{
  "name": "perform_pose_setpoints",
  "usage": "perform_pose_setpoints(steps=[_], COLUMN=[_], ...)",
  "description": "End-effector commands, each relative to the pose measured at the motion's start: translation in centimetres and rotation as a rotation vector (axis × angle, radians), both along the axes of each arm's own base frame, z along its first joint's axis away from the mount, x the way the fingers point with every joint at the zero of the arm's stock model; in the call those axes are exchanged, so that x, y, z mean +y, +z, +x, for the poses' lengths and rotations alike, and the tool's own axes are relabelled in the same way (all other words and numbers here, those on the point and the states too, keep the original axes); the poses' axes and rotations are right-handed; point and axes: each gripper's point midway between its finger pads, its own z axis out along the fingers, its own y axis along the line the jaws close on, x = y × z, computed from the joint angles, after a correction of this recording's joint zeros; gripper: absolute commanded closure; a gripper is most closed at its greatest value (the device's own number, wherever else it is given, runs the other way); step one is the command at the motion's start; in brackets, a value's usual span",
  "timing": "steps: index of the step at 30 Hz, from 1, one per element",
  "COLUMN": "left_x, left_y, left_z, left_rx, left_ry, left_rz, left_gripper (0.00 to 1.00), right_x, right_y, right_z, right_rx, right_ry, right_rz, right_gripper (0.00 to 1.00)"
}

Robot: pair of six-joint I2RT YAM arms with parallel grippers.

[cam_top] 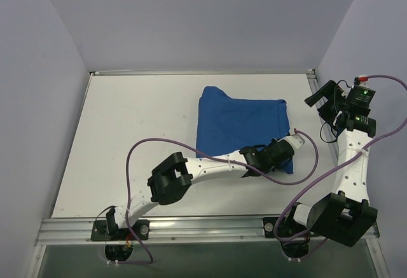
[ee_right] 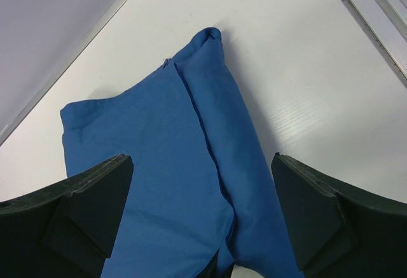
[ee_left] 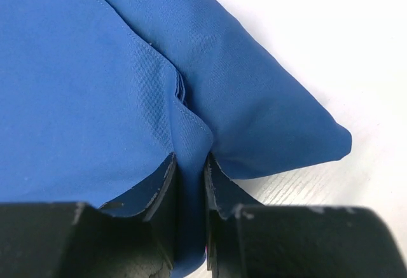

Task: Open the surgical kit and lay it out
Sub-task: Open the surgical kit at the center of the board.

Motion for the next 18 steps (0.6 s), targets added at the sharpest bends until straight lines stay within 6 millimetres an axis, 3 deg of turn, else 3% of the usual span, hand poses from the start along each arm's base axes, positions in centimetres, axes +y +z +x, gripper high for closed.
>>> perform_pose_setpoints(steps=[1,5,6,8,13,16,18], left_x=[1.5,2.3,2.5,3.2,3.6,3.4,3.2], left_y=[2.4,5.4,6.8,7.9,7.6,7.2,7.0], left_z=[1.3,2.2,2.4,2.8,2.9,2.7,2.6], left_rx=[0.011,0.045,0.043,0.058,0.089,0.109,0.119], left_ry=[0.03,0.009,0.008,0.0,-0.005,-0.017,-0.019], left_rz=[-0.016,-0.081,-0.109,-0.136,-0.157,-0.163,-0.166], left_gripper=[0.78,0.75,0.69,0.64,0.45,0.47,0.58], right_x=[0.1,-0.1,0.0,0.1,0.1,0.1,0.0], right_y=[0.9,0.3,0.1,0.0,0.2,-0.1,-0.6], right_z=[-0.1,0.0,0.1,0.2,0.2,0.2,0.2], right_rx=[-0.039,-0.023,-0.02,-0.018,-0.027,-0.021,-0.008], right_ry=[0.012,0.005,0.009,0.016,0.013,0.011,0.002], right_rz=[-0.009,-0.007,-0.002,0.006,0.006,0.009,0.014], right_gripper=[0.03,0.03,0.03,0.03,0.03,0.03,0.02])
